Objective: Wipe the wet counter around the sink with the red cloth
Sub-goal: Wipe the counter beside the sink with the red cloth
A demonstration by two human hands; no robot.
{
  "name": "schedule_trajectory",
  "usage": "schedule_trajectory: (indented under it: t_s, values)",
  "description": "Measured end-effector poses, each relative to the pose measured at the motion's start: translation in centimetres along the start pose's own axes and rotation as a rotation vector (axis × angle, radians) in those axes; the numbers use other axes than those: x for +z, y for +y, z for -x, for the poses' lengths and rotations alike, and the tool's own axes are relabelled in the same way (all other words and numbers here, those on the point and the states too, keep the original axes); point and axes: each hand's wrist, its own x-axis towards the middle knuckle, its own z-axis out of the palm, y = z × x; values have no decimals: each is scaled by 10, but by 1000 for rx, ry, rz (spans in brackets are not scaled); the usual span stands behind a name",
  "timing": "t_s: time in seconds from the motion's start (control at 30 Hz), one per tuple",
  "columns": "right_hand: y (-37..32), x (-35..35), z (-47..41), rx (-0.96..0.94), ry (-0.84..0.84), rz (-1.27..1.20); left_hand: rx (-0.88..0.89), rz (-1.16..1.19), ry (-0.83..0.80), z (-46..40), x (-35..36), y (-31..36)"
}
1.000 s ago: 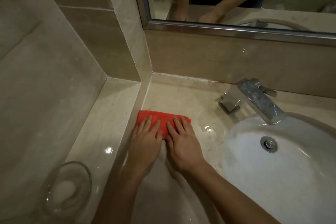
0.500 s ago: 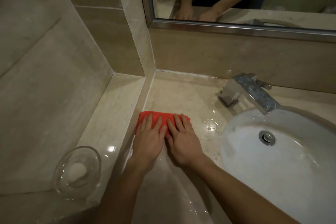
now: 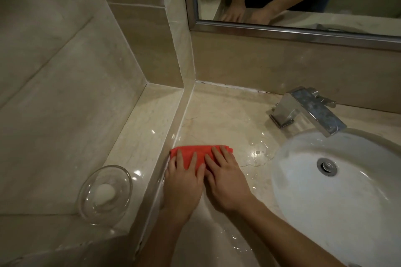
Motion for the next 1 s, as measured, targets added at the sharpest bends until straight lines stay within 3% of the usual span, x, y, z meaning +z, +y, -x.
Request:
schedule_trajectory:
  t_s: [0.23,0.47,0.63,0.9,1.0]
  values:
    - [-9,18,33,-20,41,24,13,-22,7,27,9,-11]
    - [-1,-4,-14,34,30,32,62,-7,-33,-49,3,-2]
    - [4,-15,-46,94,47,7,72,174,-44,-80,-28,21]
    - [1,-13,-28,37,17,22,66,129,-33,-45,-17,11]
    - [0,-6,-5,-23,-7,62,124,-79,-85,-22,3,-13]
